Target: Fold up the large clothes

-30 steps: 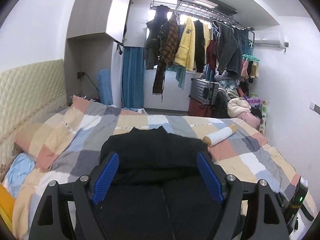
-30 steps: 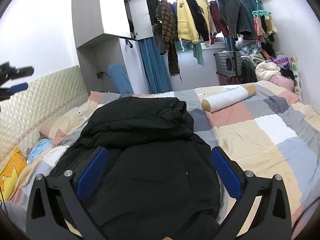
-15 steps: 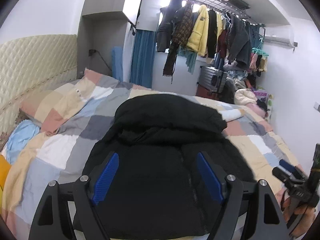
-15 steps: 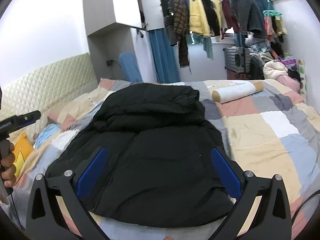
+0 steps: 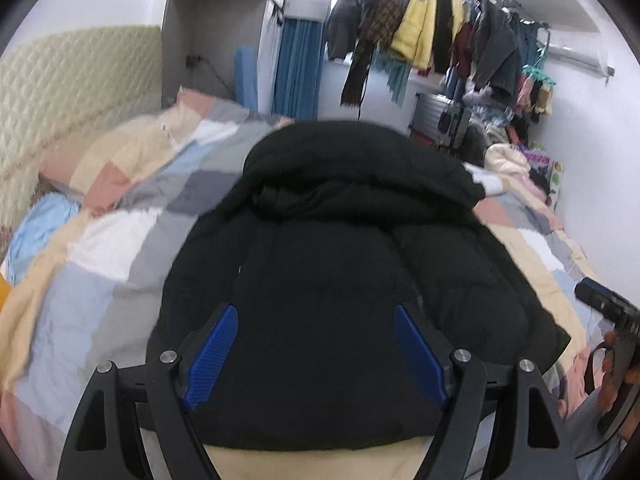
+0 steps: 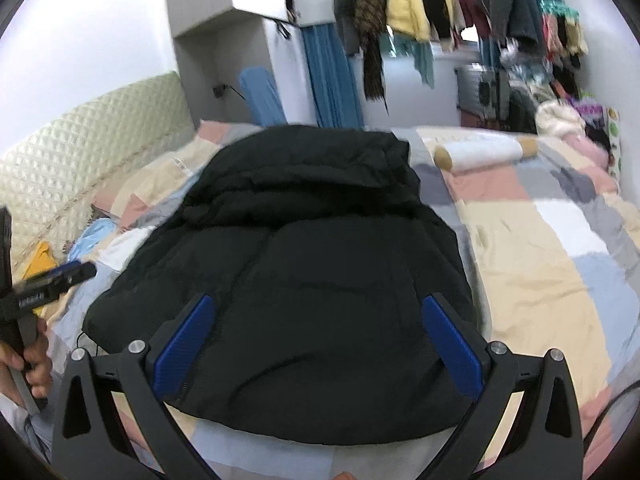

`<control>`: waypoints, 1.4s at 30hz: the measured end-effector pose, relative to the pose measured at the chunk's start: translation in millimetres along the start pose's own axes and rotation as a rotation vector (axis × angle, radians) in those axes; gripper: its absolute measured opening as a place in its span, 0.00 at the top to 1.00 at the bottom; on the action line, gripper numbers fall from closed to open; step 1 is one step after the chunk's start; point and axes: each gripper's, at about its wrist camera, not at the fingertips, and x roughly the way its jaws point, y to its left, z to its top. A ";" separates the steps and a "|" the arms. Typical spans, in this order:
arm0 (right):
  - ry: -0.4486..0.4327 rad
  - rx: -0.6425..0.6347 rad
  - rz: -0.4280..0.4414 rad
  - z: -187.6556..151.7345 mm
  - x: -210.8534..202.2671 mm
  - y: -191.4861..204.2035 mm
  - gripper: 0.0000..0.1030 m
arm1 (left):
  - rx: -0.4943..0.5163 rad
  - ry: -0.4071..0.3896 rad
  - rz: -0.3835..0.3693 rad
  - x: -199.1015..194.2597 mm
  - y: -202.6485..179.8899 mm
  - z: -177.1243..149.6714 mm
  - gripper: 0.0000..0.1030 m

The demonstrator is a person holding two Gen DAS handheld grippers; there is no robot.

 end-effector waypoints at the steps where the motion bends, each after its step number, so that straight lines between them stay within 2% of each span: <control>1: 0.022 0.014 -0.002 1.7 3.4 -5.2 0.00 | 0.002 0.011 0.008 3.9 0.8 -1.6 0.22; 4: 0.086 0.056 -0.002 9.8 12.6 -24.5 0.00 | 0.006 0.036 0.032 12.3 2.1 -7.7 0.22; 8: 0.208 0.079 -0.076 13.8 28.9 -52.8 0.00 | 0.007 0.065 0.027 19.9 2.6 -10.8 0.22; 12: 0.381 0.292 -0.034 -4.4 57.0 -94.6 0.00 | 0.004 0.082 0.026 23.4 4.0 -12.0 0.22; 15: 0.454 0.426 -0.045 -17.7 71.0 -119.4 0.00 | 0.003 0.094 0.029 25.4 4.4 -12.7 0.22; 17: 0.469 0.467 -0.044 -22.7 74.4 -124.8 0.01 | -0.004 0.107 0.027 28.2 5.6 -13.0 0.22; 19: 0.481 0.504 0.011 -27.1 76.3 -126.5 0.13 | -0.009 0.115 0.029 30.3 6.5 -12.9 0.22; 20: 0.484 0.516 0.039 -29.2 76.8 -126.1 0.14 | -0.013 0.120 0.029 31.7 7.2 -13.2 0.22; 25: 0.509 0.546 0.029 -35.3 80.2 -127.5 0.15 | -0.026 0.141 0.026 36.5 8.6 -15.5 0.22; 29: 0.584 0.574 -0.011 -45.0 92.8 -132.6 0.13 | -0.035 0.152 0.028 38.9 8.9 -16.7 0.22; 33: 0.624 0.599 0.048 -50.2 104.1 -131.6 0.13 | -0.035 0.157 0.036 39.8 9.1 -18.0 0.22; 37: 0.543 0.530 0.199 -37.4 92.3 -111.3 0.14 | -0.027 0.159 0.040 39.9 8.0 -19.0 0.22; 40: 0.462 0.459 0.260 -27.8 77.3 -95.1 0.16 | -0.029 0.162 0.040 40.4 8.3 -19.8 0.22; 42: 0.451 0.438 0.260 -27.6 73.8 -90.5 0.18 | -0.031 0.163 0.040 40.6 8.6 -19.7 0.22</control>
